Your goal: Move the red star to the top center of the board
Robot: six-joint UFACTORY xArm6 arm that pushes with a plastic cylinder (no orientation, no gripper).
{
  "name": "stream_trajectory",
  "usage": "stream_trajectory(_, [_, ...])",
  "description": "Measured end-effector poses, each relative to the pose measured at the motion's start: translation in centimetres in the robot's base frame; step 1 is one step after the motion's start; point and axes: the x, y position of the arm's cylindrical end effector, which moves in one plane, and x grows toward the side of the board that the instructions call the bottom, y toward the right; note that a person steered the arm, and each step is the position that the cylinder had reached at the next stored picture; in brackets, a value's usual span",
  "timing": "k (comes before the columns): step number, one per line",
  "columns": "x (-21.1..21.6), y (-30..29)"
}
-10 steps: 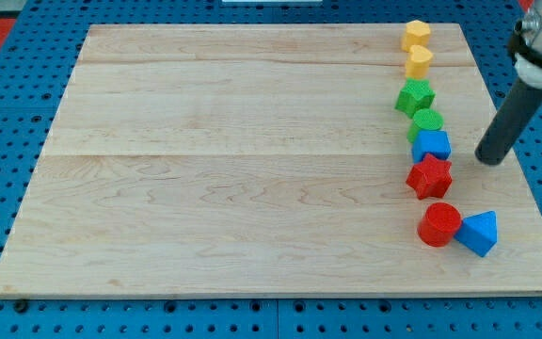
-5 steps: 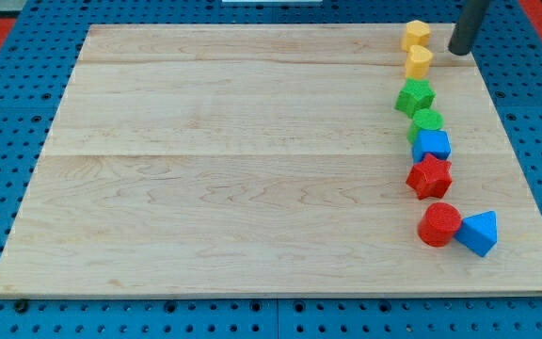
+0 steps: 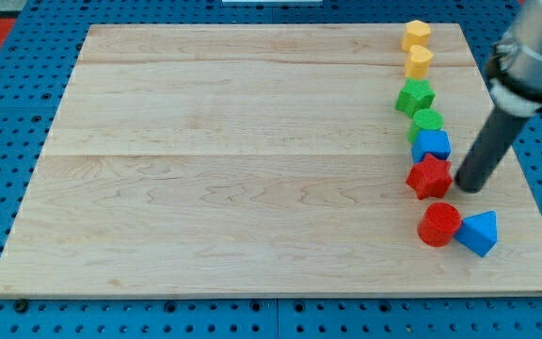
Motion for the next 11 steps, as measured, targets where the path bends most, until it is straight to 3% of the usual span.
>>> stream_trajectory(1, [-0.4,-7.5])
stream_trajectory(3, [-8.7,-19.9])
stream_trajectory(4, [-10.7,-18.7])
stream_trajectory(5, [-7.8,-18.7])
stream_trajectory(6, [-8.9,-16.8])
stream_trajectory(8, [-14.9,-13.8])
stream_trajectory(9, [-13.3,-12.3])
stream_trajectory(11, [-19.2,-14.2])
